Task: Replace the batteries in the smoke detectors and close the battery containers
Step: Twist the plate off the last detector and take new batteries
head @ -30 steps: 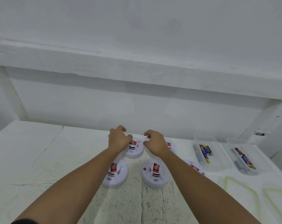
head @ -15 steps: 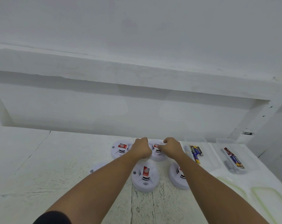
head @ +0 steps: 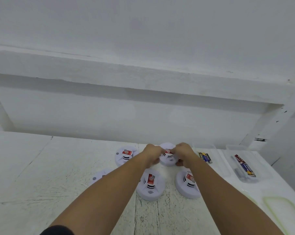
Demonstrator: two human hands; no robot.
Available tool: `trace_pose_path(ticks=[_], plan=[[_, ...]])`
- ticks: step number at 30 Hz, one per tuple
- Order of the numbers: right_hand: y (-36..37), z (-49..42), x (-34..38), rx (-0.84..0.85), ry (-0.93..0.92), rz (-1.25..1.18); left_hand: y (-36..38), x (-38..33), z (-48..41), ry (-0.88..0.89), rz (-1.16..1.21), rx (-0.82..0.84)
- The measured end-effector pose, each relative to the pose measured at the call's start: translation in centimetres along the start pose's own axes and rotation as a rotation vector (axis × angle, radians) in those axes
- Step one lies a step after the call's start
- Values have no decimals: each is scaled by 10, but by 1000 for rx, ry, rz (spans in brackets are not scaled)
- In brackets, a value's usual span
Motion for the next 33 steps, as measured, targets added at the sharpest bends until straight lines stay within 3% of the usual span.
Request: trace_pose_path(ticks=[3,7,13,18,23,33], plan=[[-11,20,14,-7,-82,-205,2,-6,8,48,158,-5],[-32,54,21,-29,-204,-348,2,-18,36,166,168,11],[-46,123,-7,164,-310,-577,-6,-14,119,424,60,-12],[-37,159,-59,248,-299,-525,-3,35,168,458,107,106],[-22,181,-105,242,-316,-310,0,96,180,387,194,204],[-15,197,-132,268,-490,-47,2,129,187,331,89,204]])
Point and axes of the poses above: each hand's wrist, its own z-axis away from the middle knuckle, its own y-axis out of the palm, x = y × z, the point moved 9 cm from there along -z, towards the middle knuckle, and after that the axes turned 9 degrees about z, right-handed, at the moved point
